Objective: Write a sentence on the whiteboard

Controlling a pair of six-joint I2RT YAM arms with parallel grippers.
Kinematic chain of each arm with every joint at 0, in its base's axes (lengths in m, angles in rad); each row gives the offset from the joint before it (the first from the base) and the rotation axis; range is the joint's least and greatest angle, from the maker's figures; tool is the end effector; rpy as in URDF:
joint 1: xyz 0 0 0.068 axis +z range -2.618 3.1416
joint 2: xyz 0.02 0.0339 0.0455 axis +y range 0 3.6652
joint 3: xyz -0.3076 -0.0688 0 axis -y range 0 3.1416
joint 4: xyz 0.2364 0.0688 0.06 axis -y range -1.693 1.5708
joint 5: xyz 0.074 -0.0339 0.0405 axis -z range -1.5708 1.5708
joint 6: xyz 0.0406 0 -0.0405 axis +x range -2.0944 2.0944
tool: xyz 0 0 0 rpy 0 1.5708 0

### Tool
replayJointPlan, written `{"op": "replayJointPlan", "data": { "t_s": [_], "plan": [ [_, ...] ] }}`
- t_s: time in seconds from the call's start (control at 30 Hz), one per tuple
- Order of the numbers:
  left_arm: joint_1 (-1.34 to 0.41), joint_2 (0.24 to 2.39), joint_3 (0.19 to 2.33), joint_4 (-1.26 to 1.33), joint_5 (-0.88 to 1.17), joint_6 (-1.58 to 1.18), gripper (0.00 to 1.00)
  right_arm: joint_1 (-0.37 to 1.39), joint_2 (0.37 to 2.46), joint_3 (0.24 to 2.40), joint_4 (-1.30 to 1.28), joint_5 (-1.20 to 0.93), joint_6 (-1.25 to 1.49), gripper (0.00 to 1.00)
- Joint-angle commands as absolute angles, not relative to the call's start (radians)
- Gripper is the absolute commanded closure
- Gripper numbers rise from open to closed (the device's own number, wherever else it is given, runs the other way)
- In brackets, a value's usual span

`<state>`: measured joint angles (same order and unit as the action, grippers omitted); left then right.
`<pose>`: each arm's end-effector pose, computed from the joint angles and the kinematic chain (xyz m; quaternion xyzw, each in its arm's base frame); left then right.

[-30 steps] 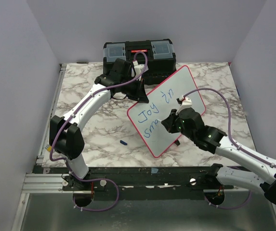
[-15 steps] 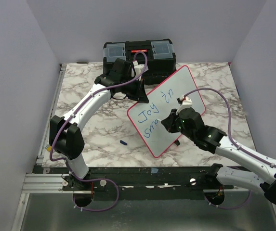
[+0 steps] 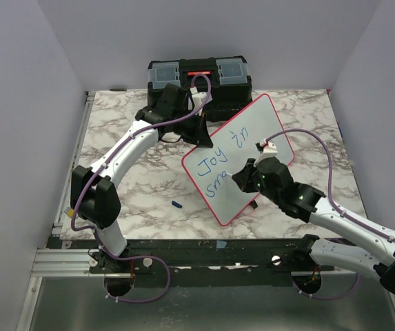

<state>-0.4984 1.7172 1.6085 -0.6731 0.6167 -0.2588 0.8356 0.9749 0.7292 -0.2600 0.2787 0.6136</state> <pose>0.3247 -0.2034 0.3763 0.2209 0.8594 -0.3957 0.2367 0.1358 0.1335 0.3140 -0.0244 0.8557 0.2437 0.4558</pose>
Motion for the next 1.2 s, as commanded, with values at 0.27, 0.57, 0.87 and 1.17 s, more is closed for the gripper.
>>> {"op": "replayJointPlan", "data": {
  "t_s": [0.27,0.57,0.87,1.17],
  "plan": [
    [-0.509,1.728,1.604,-0.689,0.554,-0.191,1.0,0.833,0.964,0.754,-0.353,0.343,0.611,0.99],
    [-0.509,1.723,1.603,-0.69,0.554,-0.189,1.0,0.833,0.973,0.843,-0.359,0.385,0.589,0.99],
    [-0.509,1.721,1.594,-0.685,0.554,-0.19,1.0,0.834,1.007,0.859,-0.335,0.384,0.594,0.99],
    [-0.509,1.717,1.589,-0.683,0.556,-0.19,1.0,0.834,1.038,0.871,-0.31,0.371,0.594,0.99]
  ]
}}
